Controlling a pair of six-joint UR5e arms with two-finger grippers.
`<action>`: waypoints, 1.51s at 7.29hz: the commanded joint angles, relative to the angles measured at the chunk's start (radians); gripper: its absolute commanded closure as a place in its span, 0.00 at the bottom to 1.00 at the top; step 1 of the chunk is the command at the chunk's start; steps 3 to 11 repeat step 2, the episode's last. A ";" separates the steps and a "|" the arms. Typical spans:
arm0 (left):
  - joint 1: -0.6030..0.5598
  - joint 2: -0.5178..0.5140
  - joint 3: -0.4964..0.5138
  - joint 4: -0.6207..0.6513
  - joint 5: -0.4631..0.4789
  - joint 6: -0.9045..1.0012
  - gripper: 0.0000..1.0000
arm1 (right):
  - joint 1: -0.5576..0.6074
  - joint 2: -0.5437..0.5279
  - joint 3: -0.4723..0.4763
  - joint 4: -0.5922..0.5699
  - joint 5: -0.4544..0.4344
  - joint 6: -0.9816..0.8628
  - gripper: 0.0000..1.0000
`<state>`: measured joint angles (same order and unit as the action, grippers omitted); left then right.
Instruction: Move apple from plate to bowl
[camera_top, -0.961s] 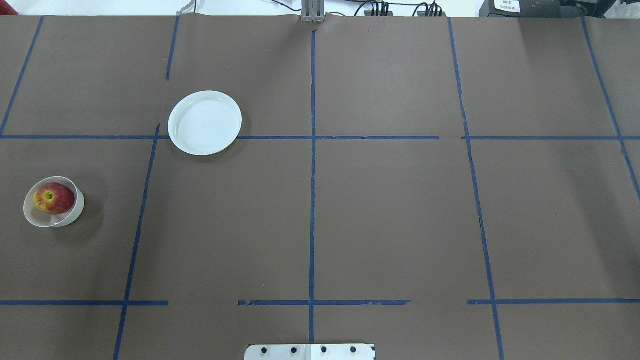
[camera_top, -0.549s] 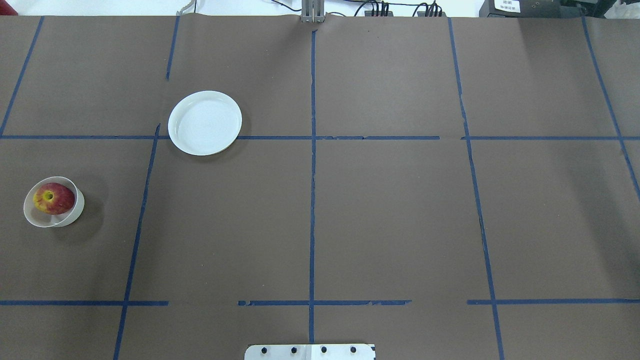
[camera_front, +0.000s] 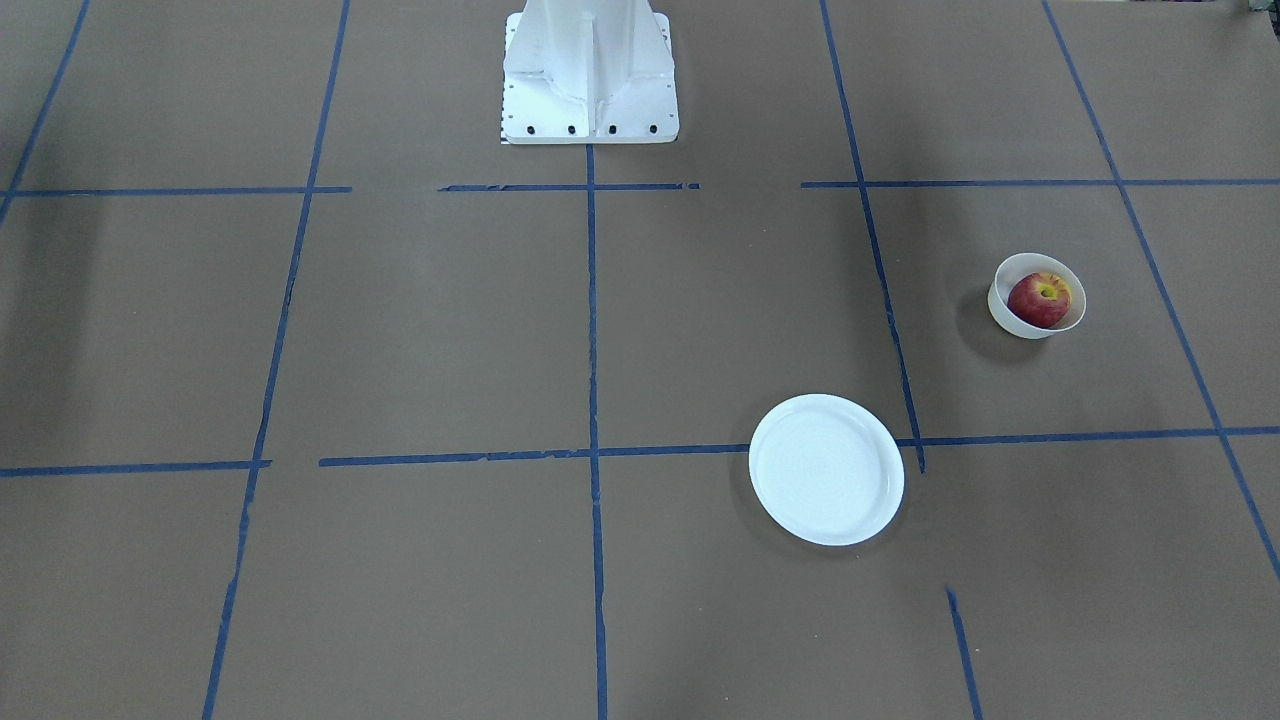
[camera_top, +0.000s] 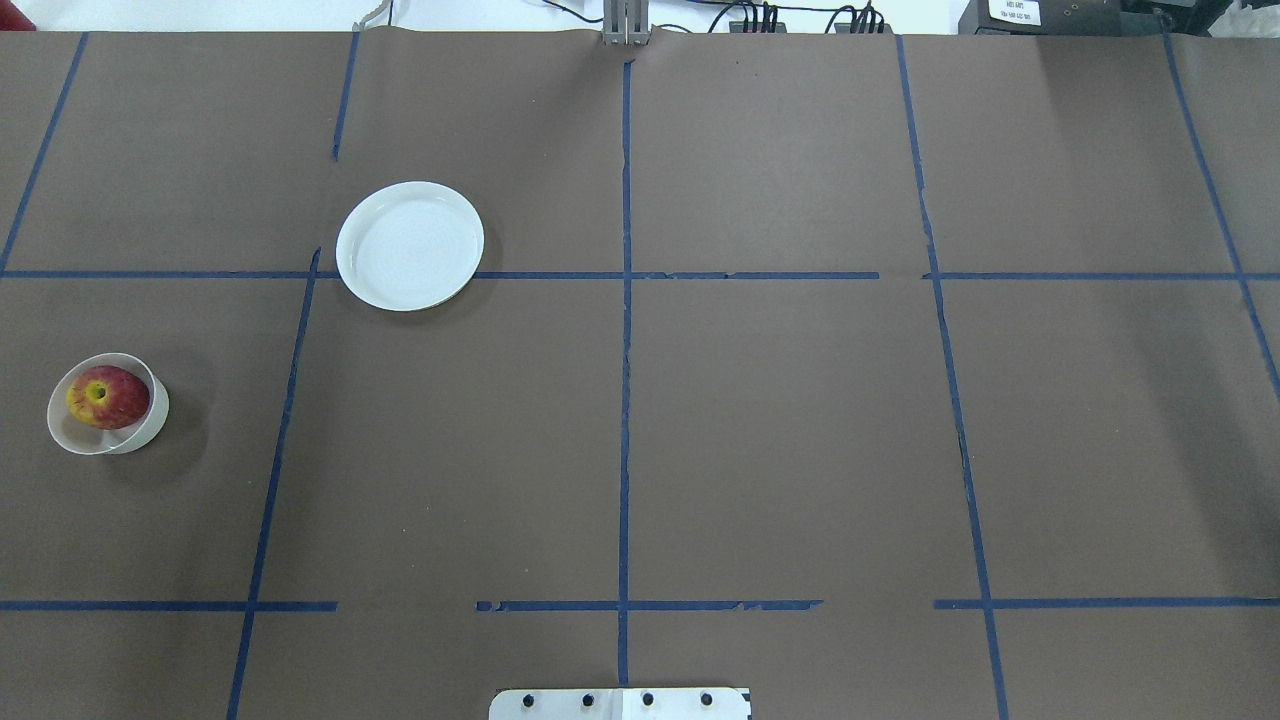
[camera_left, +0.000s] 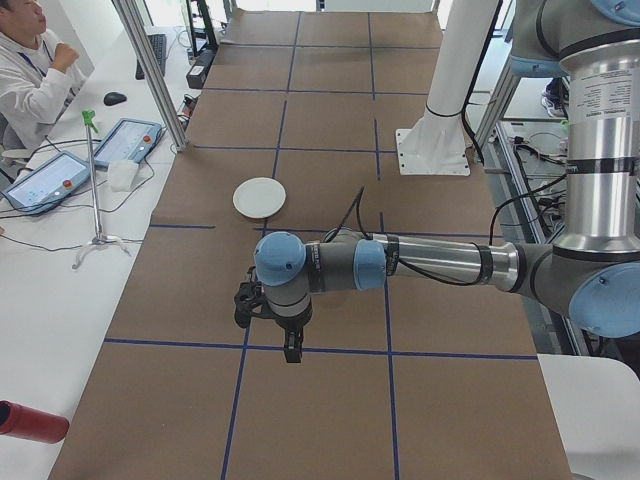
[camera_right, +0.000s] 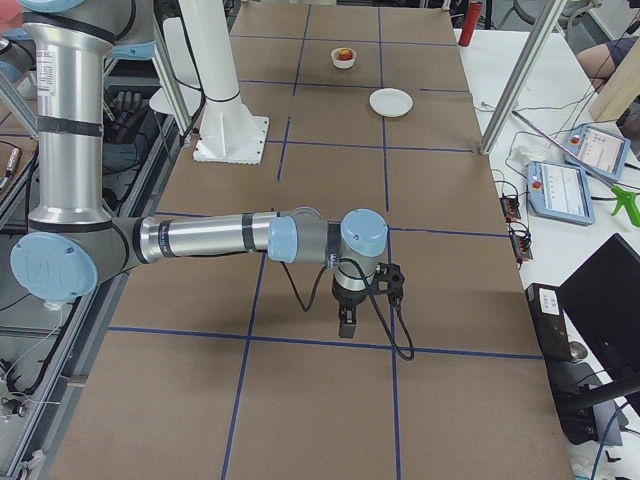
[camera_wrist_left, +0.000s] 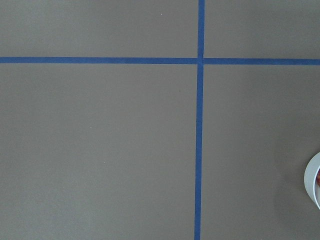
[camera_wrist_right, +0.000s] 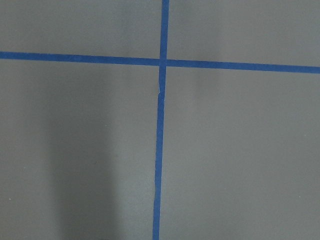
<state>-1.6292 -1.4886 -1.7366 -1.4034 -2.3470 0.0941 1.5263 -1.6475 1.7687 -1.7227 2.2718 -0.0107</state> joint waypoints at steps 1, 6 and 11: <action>-0.017 -0.001 0.002 0.001 -0.002 0.013 0.00 | 0.000 0.000 0.000 0.000 0.000 0.000 0.00; -0.064 -0.001 0.005 0.000 -0.005 0.013 0.00 | 0.000 0.000 0.000 0.000 0.000 0.000 0.00; -0.064 -0.001 0.005 0.000 -0.005 0.013 0.00 | 0.000 0.000 0.000 0.000 0.000 0.000 0.00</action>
